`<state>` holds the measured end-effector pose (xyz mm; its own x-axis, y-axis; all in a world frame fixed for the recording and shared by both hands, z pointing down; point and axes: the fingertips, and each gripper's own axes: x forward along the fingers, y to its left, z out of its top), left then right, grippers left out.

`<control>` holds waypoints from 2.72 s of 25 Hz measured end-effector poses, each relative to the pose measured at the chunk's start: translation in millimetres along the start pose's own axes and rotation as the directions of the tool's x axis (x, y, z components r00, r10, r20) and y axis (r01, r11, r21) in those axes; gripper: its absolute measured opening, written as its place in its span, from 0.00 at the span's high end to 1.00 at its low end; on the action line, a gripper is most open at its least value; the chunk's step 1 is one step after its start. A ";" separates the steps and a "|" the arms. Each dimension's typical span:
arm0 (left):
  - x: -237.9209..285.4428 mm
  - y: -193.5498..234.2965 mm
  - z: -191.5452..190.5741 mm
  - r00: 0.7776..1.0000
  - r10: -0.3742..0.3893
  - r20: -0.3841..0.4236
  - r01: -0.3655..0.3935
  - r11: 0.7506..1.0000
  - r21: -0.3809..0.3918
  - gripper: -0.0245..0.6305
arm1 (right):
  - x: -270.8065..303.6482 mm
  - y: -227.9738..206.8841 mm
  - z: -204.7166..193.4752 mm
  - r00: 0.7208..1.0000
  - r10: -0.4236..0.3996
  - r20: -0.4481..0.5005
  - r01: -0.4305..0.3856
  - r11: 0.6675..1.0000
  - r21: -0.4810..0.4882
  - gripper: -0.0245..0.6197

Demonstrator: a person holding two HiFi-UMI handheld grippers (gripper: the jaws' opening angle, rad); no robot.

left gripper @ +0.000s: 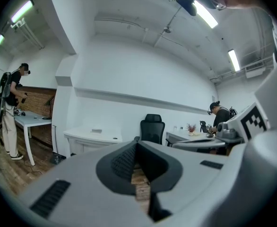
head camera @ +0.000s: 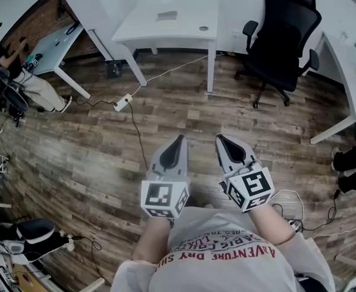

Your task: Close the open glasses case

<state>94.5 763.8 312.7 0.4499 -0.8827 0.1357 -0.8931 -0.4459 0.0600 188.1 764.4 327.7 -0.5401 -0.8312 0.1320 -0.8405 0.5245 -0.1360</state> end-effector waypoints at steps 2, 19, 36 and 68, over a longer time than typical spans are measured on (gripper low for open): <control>13.5 14.8 -0.8 1.000 -0.014 -0.005 0.014 1.000 -0.002 0.97 | 20.7 -1.2 -0.7 1.000 -0.003 -0.011 0.003 1.000 -0.003 0.95; 196.3 237.1 64.0 0.990 -0.142 0.017 0.143 0.989 -0.041 0.97 | 275.2 -41.2 52.7 0.985 -0.155 -0.073 0.155 0.988 -0.006 0.95; 316.8 360.9 59.5 0.997 -0.077 -0.023 0.074 0.992 -0.098 0.97 | 442.8 -98.0 61.6 0.988 -0.102 -0.118 0.106 0.994 0.028 0.94; 696.6 499.3 48.7 0.965 0.112 -0.237 -0.140 0.984 -0.109 0.97 | 780.1 -379.9 108.8 0.962 0.118 -0.245 -0.109 0.993 0.051 0.94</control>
<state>-37.7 -81.1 389.1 0.3328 -0.8665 0.3721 -0.9429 -0.2988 0.1475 90.8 -103.4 375.5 -0.6295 -0.6928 0.3516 -0.7735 0.6016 -0.1995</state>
